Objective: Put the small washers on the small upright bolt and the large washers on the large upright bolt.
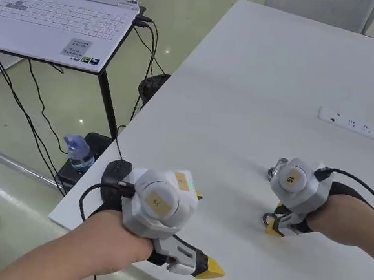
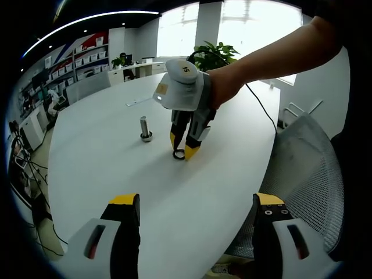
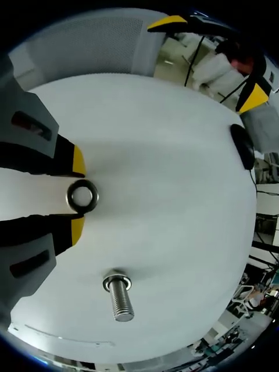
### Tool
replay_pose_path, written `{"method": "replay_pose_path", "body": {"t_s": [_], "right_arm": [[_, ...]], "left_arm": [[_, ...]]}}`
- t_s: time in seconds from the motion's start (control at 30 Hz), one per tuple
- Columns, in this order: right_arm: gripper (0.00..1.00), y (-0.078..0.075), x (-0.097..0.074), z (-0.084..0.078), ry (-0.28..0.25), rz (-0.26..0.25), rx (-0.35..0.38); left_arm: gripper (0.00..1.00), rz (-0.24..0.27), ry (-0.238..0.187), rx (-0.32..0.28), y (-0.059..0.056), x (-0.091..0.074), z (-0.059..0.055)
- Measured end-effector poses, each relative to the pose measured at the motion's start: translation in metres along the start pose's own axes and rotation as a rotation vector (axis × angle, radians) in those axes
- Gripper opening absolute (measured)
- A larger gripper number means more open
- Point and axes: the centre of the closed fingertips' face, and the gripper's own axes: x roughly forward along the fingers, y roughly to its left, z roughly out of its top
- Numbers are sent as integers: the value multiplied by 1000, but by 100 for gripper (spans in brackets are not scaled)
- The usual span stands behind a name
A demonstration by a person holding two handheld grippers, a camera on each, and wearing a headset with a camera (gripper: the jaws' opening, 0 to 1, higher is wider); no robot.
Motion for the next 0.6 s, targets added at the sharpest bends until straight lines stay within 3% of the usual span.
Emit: {"method": "replay_pose_path", "body": {"t_s": [0.27,0.47,0.6], "right_arm": [[22,-1,1,0,20,3,8],[21,0,-1,-3,-3,22,60],[21,-1,-6,-6,12,12,46]], "left_arm": [[78,1,5,-3,-2,0,-2],[79,2,-20,-10,-2,-3,8],[78,9,-23,-7,2,-3,10]]}}
